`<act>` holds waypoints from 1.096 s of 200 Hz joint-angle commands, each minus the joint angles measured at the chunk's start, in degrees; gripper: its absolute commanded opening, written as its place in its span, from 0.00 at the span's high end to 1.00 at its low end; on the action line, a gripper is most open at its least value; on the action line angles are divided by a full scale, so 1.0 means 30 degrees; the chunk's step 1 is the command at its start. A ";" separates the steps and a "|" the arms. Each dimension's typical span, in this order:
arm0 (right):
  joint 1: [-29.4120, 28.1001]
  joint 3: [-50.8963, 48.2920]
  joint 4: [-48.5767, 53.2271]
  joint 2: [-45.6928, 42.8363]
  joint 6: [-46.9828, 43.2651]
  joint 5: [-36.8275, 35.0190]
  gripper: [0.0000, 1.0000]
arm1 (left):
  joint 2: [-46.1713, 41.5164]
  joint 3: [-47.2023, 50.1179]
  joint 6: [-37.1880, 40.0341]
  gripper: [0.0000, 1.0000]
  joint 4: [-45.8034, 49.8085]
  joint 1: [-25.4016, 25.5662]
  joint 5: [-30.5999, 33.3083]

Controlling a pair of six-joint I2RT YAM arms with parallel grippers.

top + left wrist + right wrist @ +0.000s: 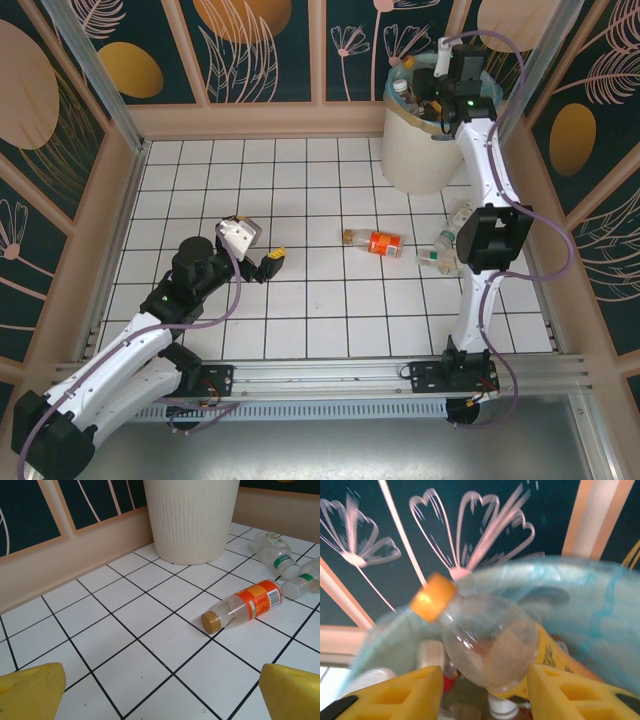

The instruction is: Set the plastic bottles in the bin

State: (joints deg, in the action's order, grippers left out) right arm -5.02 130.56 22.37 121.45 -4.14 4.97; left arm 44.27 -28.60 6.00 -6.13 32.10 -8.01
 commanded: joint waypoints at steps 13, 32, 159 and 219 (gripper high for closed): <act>-0.0380 0.1532 -0.2627 -0.0148 0.0355 0.0959 0.51 | 0.0184 0.0013 0.0255 0.01 0.0051 0.0023 0.0297; -0.0556 0.3749 -0.1978 0.1702 0.0185 0.1126 0.52 | 0.0221 0.0012 0.0267 0.01 0.0125 0.0009 0.0334; -0.0236 0.4848 0.4435 0.2020 -0.0452 0.1223 0.60 | -0.0005 -0.0047 0.0213 0.01 0.0110 0.0016 0.0179; -0.0438 0.4530 0.4528 -0.1588 0.0932 0.1616 0.43 | 0.0967 -0.1706 -0.1398 0.01 -0.0371 0.0073 -0.0040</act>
State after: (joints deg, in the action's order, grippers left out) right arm -6.11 145.03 35.38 126.06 -3.64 9.52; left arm 45.45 -29.52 4.34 -5.74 32.10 -7.38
